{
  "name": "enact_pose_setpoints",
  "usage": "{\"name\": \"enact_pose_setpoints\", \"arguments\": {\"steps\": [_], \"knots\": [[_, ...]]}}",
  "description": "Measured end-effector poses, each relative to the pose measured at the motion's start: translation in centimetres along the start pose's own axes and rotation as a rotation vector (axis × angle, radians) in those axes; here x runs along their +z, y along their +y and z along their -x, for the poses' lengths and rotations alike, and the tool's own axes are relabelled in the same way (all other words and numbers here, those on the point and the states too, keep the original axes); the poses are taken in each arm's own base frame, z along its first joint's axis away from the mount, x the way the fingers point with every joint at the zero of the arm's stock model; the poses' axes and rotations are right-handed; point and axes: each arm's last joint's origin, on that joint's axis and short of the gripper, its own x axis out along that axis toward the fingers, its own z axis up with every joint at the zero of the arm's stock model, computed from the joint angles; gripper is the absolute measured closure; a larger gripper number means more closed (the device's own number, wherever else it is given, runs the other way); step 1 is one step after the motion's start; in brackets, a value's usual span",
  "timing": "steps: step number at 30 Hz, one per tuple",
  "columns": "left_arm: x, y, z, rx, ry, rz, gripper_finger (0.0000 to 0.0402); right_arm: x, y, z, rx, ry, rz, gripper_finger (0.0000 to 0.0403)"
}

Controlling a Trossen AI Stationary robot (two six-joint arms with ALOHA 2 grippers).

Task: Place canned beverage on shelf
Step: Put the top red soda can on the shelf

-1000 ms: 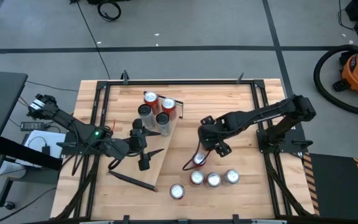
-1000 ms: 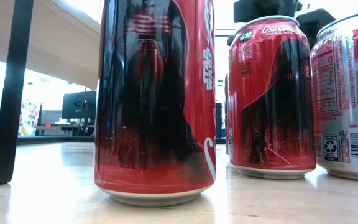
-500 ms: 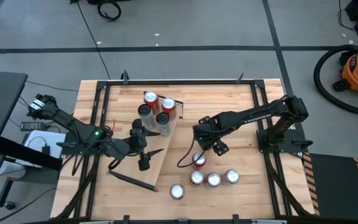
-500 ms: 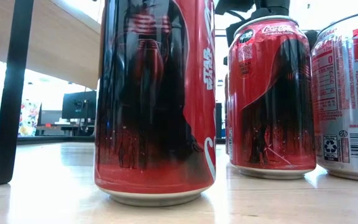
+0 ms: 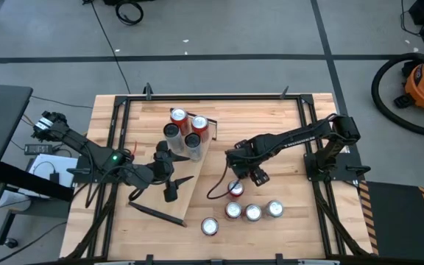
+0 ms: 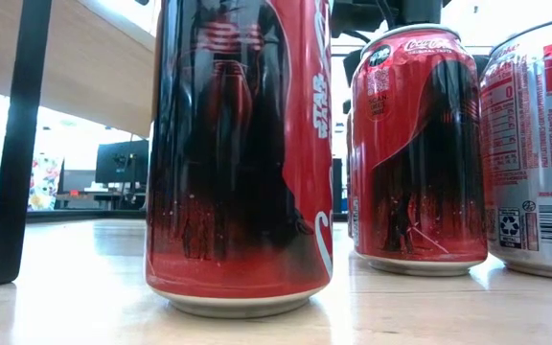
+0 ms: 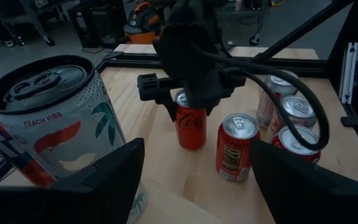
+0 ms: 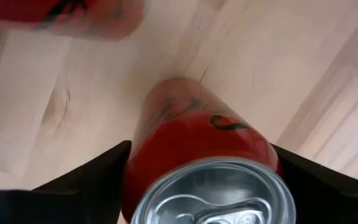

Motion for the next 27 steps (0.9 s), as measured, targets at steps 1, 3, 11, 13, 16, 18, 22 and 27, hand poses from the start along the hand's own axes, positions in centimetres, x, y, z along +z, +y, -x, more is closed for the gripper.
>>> {"name": "enact_pose_setpoints", "arguments": {"steps": [1,3,11,13,16,18,22,27], "knots": [[0.0,0.0,0.0,0.0,0.0,0.001,0.01,0.02,-0.01,-0.04,0.0,0.001,-0.019,0.0083],[-0.05,0.01,0.0,0.001,0.004,0.003,0.01,0.02,-0.06,-0.05,0.0,0.001,-0.068,0.0085],[-0.09,0.02,0.0,0.002,0.008,0.003,0.01,-0.01,-0.14,-0.11,-0.025,0.006,-0.405,0.0067],[-0.09,0.02,0.0,0.002,0.007,0.003,0.01,0.02,-0.12,-0.11,-0.015,0.002,-0.466,0.0067],[-0.09,0.02,0.0,0.002,0.008,0.003,0.01,0.05,-0.13,-0.12,-0.008,-0.002,-0.517,0.0066],[-0.09,0.02,0.0,0.002,0.007,0.007,0.01,0.06,-0.13,-0.14,-0.013,-0.003,-0.523,0.0061],[-0.09,0.02,0.0,0.002,0.007,0.007,0.01,0.12,-0.27,-0.49,-0.02,-0.002,-0.54,0.0039],[-0.09,0.03,0.0,0.002,0.008,0.007,0.01,0.19,-0.39,-0.37,-0.026,-0.019,-0.531,0.0008]]}}
